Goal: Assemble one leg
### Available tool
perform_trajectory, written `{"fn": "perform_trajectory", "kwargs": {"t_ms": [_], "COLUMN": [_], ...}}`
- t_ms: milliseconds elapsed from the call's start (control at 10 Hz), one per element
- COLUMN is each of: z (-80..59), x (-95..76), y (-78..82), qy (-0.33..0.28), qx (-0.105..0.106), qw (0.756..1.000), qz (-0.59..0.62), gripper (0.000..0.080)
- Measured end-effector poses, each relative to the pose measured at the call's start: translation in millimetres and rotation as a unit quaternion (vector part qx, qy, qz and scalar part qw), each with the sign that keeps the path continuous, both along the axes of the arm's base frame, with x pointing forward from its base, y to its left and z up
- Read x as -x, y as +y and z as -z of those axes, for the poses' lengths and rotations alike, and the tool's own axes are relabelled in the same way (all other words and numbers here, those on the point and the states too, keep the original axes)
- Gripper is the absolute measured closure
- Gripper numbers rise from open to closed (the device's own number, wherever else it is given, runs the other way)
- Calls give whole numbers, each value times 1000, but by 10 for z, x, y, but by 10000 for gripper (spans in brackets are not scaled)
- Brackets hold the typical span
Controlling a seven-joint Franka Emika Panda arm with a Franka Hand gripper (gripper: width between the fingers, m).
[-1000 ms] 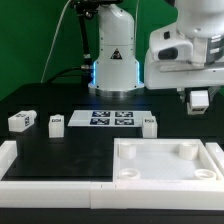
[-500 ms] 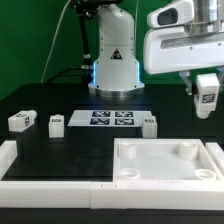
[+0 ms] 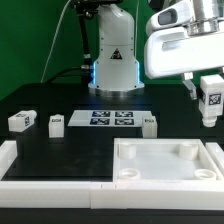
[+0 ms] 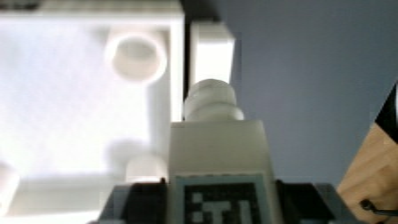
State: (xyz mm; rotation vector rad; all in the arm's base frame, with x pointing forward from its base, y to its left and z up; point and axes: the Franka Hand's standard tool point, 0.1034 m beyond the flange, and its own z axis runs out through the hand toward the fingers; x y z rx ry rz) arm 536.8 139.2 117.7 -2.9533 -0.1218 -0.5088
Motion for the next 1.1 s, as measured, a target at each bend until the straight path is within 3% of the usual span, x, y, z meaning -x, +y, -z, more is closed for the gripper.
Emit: {"fn": "perform_trajectory", "kwargs": {"t_ms": [300,900,1100], "z": [33,74,138], "x": [-397,-456,-631], "y": [-75,-89,-139], "qy": [-21,-18,-23], "qx": [15,19,21], "qw": [999,998,998], "qz": [-47,-56,-58], "gripper": [509,509,509]}}
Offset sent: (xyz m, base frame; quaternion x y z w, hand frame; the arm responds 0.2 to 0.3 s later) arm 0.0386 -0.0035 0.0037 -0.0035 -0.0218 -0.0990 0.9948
